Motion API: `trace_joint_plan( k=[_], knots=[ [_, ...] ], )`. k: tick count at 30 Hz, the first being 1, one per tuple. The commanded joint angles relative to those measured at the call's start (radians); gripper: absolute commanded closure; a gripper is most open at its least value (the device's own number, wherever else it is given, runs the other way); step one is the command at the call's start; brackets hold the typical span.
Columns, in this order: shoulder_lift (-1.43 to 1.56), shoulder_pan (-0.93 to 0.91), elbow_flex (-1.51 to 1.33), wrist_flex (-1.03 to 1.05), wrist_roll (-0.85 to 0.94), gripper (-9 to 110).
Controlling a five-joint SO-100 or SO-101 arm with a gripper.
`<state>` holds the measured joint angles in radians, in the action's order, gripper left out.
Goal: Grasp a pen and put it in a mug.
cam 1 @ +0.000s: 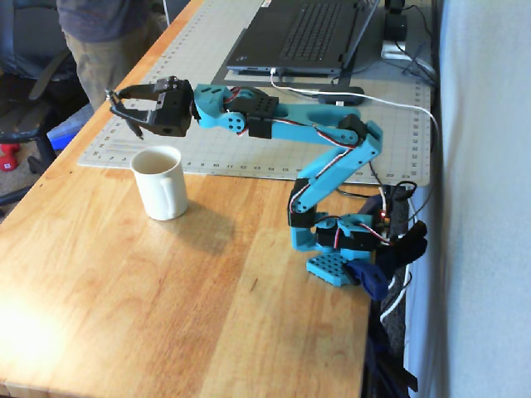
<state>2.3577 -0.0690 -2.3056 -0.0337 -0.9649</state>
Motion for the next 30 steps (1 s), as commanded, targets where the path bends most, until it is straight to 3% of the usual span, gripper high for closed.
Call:
trace_joint_plan(
  k=[1,13,30],
  knots=[
    [0.051,-0.086,-0.029,-0.061,-0.011,101],
    [0.048,-0.114,-0.184,-0.071,-0.011,101],
    [-0.161,-0.126,-0.190,-0.071,0.003,101]
  ],
)
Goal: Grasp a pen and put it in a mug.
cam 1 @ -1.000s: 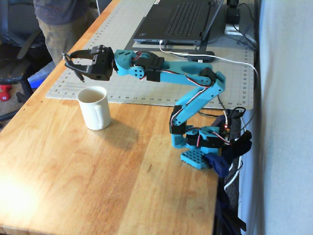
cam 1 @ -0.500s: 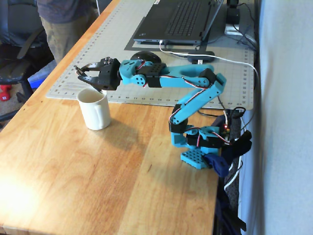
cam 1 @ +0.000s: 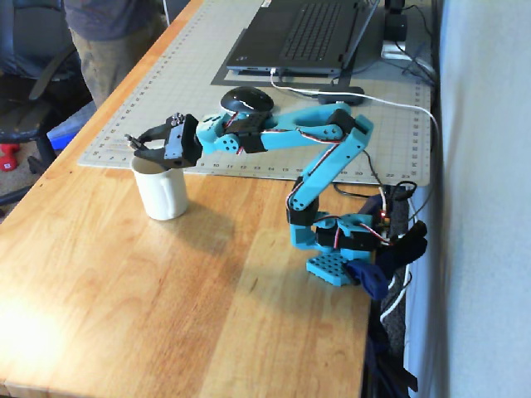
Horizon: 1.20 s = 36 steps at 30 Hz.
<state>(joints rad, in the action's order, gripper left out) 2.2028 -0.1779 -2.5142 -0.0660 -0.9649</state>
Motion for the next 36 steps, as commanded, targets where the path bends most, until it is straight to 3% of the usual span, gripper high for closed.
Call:
trace_joint_plan(
  k=[1,10,18,30,36],
  knots=[
    [-0.018,-0.017,0.018,-0.038,-0.003,101],
    [-0.066,-0.061,0.037,-0.040,-0.009,99],
    [-0.035,-0.072,0.075,-0.021,-0.012,84],
    [0.152,-0.035,0.064,-0.020,0.003,101],
    [0.268,0.058,-0.005,0.126,0.100,101]
  ],
)
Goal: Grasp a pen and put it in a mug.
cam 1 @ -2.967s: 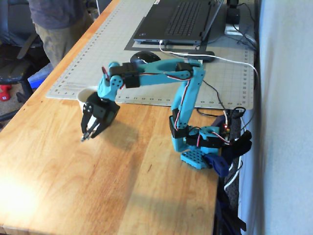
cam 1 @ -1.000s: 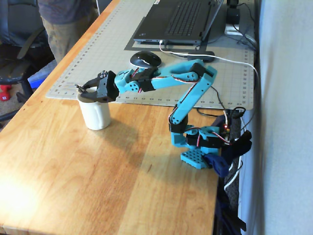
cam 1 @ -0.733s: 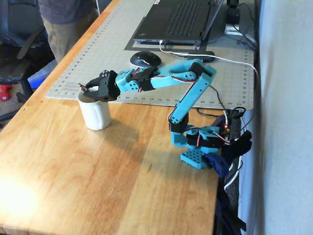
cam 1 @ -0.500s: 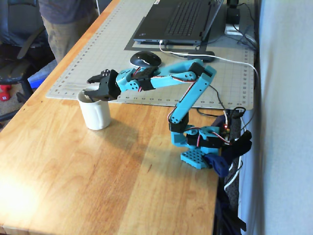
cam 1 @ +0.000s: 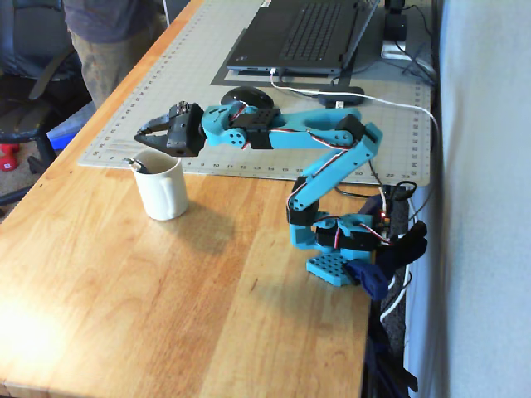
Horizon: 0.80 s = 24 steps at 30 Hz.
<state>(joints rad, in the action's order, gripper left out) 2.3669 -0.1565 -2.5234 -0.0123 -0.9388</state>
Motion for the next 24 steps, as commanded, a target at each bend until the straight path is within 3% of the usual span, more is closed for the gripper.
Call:
trace_joint_plan(
  k=[1,15,18,24],
  knots=[
    [0.133,0.043,0.000,0.118,0.121,100],
    [0.451,0.038,-0.066,0.920,1.138,100],
    [0.554,0.034,-0.150,0.992,1.232,100],
    [0.735,-0.021,-0.362,0.992,1.252,100]
  ],
)
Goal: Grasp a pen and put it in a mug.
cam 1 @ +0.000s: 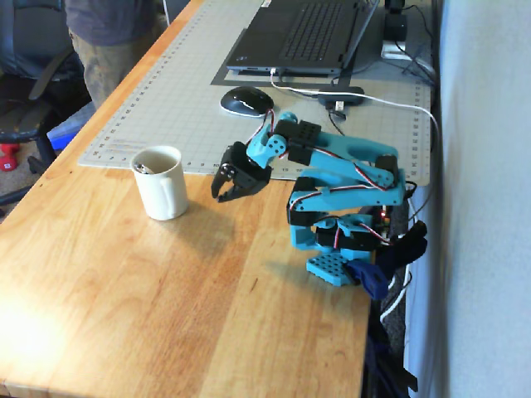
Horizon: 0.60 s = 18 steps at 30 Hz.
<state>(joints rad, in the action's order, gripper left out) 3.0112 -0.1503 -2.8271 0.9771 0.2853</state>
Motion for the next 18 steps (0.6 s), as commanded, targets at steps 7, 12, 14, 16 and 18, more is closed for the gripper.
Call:
trace_joint_plan(
  k=[7,12,14,16,18],
  knots=[
    [0.258,-0.037,-0.256,0.015,0.029,100],
    [0.311,-0.037,-0.313,0.020,0.028,100],
    [0.313,-0.031,-0.311,0.041,0.015,100],
    [0.330,-0.035,-0.311,0.087,0.015,100],
    [0.336,-0.037,-0.311,0.141,0.015,100]
  ],
)
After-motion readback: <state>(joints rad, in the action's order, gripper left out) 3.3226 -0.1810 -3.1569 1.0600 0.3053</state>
